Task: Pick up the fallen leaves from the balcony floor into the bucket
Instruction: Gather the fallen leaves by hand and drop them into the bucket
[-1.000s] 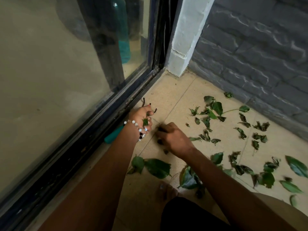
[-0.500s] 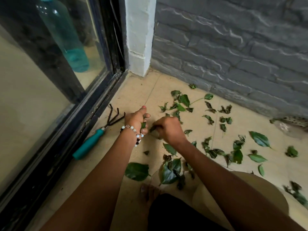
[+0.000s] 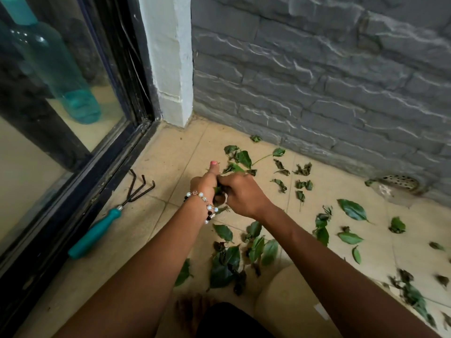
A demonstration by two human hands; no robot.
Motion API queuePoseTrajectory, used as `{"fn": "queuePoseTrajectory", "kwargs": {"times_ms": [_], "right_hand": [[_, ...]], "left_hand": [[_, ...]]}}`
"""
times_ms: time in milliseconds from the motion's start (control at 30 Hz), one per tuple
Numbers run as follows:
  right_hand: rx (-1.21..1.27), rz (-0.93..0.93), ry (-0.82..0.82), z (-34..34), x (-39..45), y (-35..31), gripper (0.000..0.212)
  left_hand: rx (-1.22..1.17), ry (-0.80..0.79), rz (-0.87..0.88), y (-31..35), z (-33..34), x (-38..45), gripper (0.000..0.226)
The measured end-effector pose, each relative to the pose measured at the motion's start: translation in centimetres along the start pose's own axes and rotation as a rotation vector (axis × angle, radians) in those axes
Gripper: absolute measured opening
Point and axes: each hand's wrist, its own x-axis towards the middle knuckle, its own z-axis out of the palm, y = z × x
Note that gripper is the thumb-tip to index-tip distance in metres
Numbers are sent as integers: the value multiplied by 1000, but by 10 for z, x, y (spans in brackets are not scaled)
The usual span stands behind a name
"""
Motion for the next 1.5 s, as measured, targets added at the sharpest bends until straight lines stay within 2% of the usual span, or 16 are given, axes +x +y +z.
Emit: {"fn": "queuePoseTrajectory", "kwargs": {"times_ms": [67, 133, 200, 233, 300, 367, 600, 667, 800, 933, 1067, 1133, 1233, 1300, 1367, 1500], "right_hand": [[160, -15, -86, -6, 1, 7, 45], [465, 86, -94, -15, 6, 10, 57], [688, 239, 43, -24, 21, 16, 47], [690, 314, 150, -27, 32, 23, 38], [466, 430, 323, -32, 55, 43, 25], [194, 484, 348, -36, 73, 64, 23], [-229, 486, 9, -40, 114, 105, 50], [-270, 504, -58, -33, 123, 107, 51], [-285, 507, -38, -28, 133, 110, 40], [-228, 440, 94, -30, 131, 115, 28], [-31, 288, 243, -29, 122, 95, 18], [-14, 221, 220, -18, 117, 85, 16], [-178, 202, 192, -1, 112, 81, 16], [-206, 216, 214, 2, 112, 79, 31], [-238, 183, 131, 5, 115, 77, 48], [-363, 106, -52, 13, 117, 75, 48]], "left_hand": [[-26, 25, 15, 4, 0, 6, 46], [-48, 13, 20, 12, 0, 12, 43], [-57, -43, 19, 23, 1, 17, 38], [-47, -73, 12, 29, 1, 21, 39], [-33, -110, -1, 40, -1, 30, 41], [-37, -123, -9, 51, -4, 40, 43], [-66, -82, -45, 78, -8, 75, 41], [-67, -89, -60, 78, -5, 81, 41], [-28, -95, -69, 71, 0, 84, 42], [-19, -76, -74, 66, -3, 84, 40], [-14, -54, -60, 63, -7, 83, 38], [-21, -55, -64, 63, -9, 82, 37], [-21, -47, -52, 63, -11, 78, 36], [-10, -39, -40, 63, -11, 75, 36], [8, -30, -34, 62, -12, 71, 36], [30, -7, -32, 59, -15, 65, 34]]}}
